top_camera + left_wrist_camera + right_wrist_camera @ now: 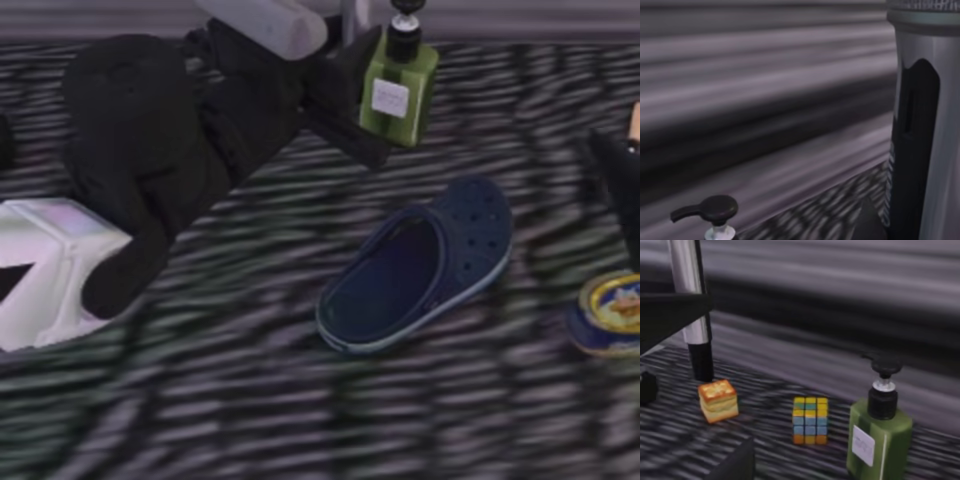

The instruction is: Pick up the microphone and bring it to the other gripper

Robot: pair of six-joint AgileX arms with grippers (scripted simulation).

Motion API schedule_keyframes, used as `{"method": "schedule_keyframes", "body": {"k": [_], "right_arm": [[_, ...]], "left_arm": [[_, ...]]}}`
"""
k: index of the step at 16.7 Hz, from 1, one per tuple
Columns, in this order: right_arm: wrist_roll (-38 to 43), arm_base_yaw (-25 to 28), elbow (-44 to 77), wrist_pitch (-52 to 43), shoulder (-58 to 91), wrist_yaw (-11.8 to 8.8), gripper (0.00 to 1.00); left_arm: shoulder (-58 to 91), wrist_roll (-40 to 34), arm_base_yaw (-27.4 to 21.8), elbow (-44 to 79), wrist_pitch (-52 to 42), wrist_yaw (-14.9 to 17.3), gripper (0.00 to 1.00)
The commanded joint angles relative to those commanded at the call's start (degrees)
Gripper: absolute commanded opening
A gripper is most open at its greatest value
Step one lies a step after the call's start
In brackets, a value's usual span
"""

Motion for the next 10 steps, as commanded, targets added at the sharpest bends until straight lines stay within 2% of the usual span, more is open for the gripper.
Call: {"method": "schedule_keyframes", "body": {"k": [3,6,8,10], "right_arm": [[0.16,3.95,8.23,3.49,12.57,-6.02,1.00],[0.22,7.09,15.14,6.62,22.55,-10.82,1.00],[0.16,8.59,18.54,8.23,27.09,-13.10,1.00],[0.10,9.36,20.34,9.10,29.17,-14.27,1.00]], "left_arm": [[0.00,0.00,0.00,0.00,0.00,0.00,0.00],[0.00,0.00,0.00,0.00,0.00,0.00,0.00],[0.00,0.00,0.00,0.00,0.00,0.00,0.00],[0.00,0.00,0.00,0.00,0.00,0.00,0.00]]}}
